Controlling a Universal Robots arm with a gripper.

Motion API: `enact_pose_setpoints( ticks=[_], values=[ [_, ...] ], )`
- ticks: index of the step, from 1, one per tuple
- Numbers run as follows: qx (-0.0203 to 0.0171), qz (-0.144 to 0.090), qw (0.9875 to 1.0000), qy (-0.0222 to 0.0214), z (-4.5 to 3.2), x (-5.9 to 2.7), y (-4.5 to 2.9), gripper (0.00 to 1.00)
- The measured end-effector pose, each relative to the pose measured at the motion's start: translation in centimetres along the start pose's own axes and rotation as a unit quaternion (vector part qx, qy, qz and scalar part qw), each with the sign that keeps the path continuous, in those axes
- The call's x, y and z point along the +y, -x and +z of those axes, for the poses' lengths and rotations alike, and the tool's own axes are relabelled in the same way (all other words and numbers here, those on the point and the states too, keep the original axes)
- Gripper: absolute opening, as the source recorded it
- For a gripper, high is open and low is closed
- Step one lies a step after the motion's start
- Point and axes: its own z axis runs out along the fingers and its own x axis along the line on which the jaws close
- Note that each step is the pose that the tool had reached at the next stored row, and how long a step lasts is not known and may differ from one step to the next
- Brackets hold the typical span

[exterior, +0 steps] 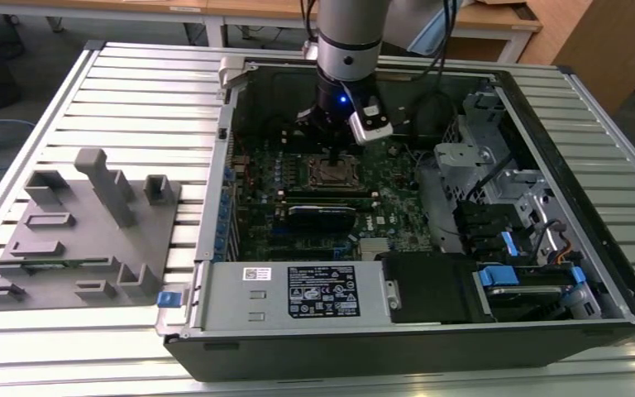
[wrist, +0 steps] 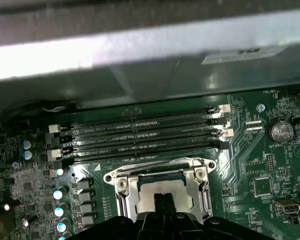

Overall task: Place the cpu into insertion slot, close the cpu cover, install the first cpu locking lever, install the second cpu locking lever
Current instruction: 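Install the first cpu locking lever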

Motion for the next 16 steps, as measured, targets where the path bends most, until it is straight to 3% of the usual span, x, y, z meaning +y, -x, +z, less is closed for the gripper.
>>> enact_pose_setpoints(
  ticks=[6, 13, 16],
  values=[
    [-0.0001, -0.001, 1.0, 0.0, 0.0, 0.0, 0.0, 0.11],
    [-0.0047, -0.023, 0.9997, 0.0014, 0.07, -0.13, 0.02, 0.11],
    [-0.0047, -0.024, 0.9997, 0.0014, 0.07, -0.13, 0.02, 0.11]
  ],
)
